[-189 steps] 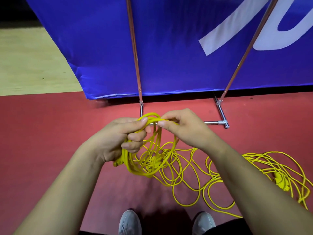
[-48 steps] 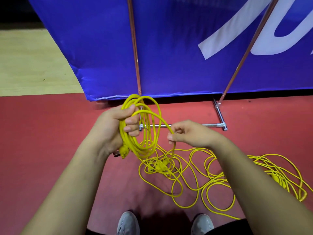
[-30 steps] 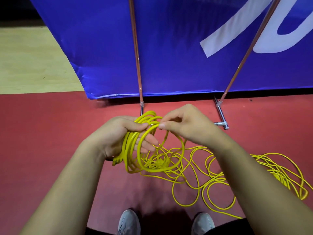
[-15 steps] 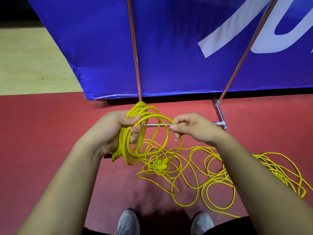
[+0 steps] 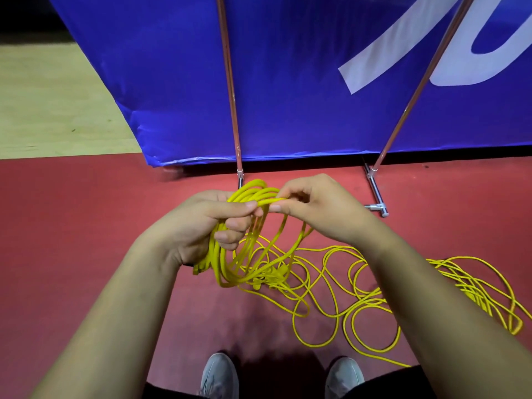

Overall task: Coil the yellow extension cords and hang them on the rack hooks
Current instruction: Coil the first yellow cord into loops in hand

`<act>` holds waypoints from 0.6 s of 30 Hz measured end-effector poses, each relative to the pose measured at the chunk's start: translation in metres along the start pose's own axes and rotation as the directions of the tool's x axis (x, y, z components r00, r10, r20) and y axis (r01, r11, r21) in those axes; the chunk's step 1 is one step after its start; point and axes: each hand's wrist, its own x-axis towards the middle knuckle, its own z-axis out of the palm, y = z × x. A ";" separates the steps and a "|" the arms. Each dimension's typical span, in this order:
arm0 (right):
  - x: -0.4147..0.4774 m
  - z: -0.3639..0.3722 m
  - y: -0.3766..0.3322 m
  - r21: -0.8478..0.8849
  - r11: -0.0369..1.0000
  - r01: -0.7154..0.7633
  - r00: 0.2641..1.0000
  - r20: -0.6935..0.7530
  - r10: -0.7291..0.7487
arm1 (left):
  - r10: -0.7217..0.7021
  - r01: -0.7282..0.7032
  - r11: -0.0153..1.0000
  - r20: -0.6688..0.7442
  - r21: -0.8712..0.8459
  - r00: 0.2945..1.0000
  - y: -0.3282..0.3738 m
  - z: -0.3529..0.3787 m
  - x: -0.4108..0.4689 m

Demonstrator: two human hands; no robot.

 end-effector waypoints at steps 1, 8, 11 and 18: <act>0.001 0.000 0.005 0.018 1.000 -0.015 1.000 0.003 0.015 | 0.011 -0.012 1.000 -0.007 -0.009 1.000 0.001 0.000 0.000; 0.006 -0.001 0.062 -0.034 0.994 -0.105 0.994 -0.003 0.105 | 0.061 -0.089 0.974 -0.136 -0.210 0.989 0.001 0.005 0.001; 0.012 0.003 0.069 -0.077 0.993 -0.085 0.992 -0.100 0.077 | 0.070 -0.083 0.985 -0.090 -0.154 0.994 0.001 0.011 0.001; 0.016 0.012 0.075 -0.041 0.997 -0.062 0.979 -0.198 0.052 | 0.096 -0.109 0.972 -0.072 -0.209 0.993 0.003 0.013 0.005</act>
